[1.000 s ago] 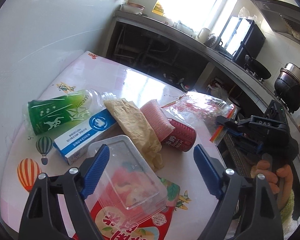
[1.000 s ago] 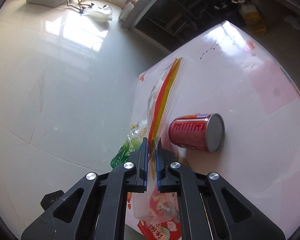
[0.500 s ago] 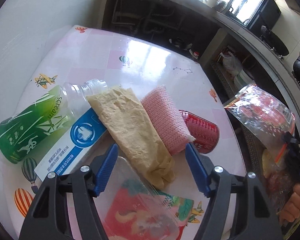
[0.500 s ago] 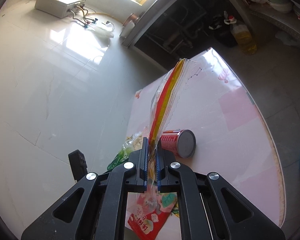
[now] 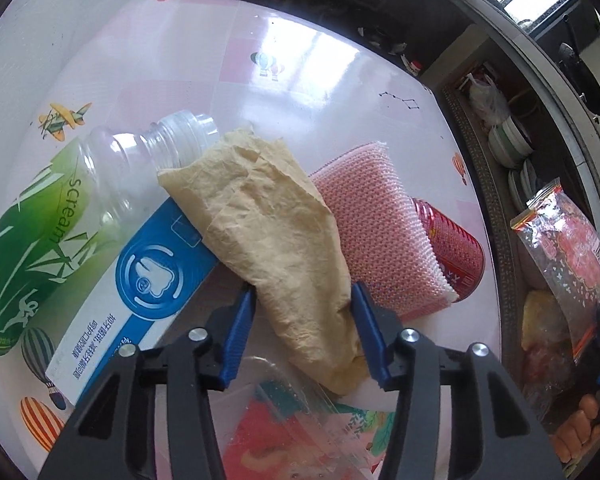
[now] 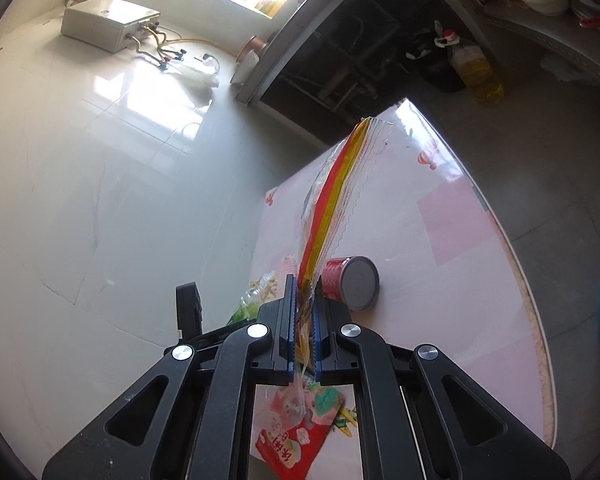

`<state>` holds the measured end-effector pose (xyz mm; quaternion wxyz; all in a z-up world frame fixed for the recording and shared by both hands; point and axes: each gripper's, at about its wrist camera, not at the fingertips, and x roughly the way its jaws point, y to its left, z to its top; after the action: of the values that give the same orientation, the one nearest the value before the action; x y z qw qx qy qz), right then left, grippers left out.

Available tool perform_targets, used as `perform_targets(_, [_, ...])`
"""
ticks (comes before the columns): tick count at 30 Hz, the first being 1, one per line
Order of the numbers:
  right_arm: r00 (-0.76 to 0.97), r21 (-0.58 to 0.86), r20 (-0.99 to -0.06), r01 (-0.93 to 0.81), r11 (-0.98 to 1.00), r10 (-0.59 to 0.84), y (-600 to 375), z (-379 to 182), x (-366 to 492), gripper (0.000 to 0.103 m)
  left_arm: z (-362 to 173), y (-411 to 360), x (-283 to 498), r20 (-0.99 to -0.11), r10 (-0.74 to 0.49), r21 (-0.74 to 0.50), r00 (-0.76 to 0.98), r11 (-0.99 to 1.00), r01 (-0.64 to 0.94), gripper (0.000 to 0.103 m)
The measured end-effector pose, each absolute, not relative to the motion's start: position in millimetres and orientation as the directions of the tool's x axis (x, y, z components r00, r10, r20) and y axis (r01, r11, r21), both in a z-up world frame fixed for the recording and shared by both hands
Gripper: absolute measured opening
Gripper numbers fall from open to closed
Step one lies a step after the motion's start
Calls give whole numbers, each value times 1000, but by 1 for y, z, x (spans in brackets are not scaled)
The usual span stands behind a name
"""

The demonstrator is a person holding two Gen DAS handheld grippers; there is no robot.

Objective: Collect trash
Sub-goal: 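Close the left tool on the crumpled tan paper while the right tool holds the bag, then lift the tan paper and the bag and carry both toward the wastebasket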

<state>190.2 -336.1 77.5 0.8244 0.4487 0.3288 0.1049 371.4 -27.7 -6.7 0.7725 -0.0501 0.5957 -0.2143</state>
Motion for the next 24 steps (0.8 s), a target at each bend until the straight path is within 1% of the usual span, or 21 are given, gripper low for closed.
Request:
perform_targets(2, [762,810,-448,124,573,467,-337,78,189,5,-7,-29,369,-895,-399,-342,200,901,266,34])
perform_targets(3, [763,811,-447,126,572,467,-338,78,189,5,-7,-28,368,-892,-405,-349,199,899,264,31])
perform_targets(5, [764,811,-448,128,571,465,-338,78,188,5,-8,-24,366,-888,-413,-359,201,897,258,20])
perform_targets(8, [765,811,-449,132,570,462,-337,79,188,5,-5,-19,364,-878,-426,-371,217,893,255,10])
perform_targets(11, [766,810,-450,132,571,460,-338,79,187,5,4,-15,359,-864,-438,-377,248,889,260,6])
perform_targets(14, [768,808,-451,135,573,454,-339,80,187,5,16,-10,354,-845,-455,-385,282,882,270,4])
perform_targets(24, [774,804,-453,141,577,442,-340,83,185,5,62,2,332,-767,-518,-416,379,851,321,4])
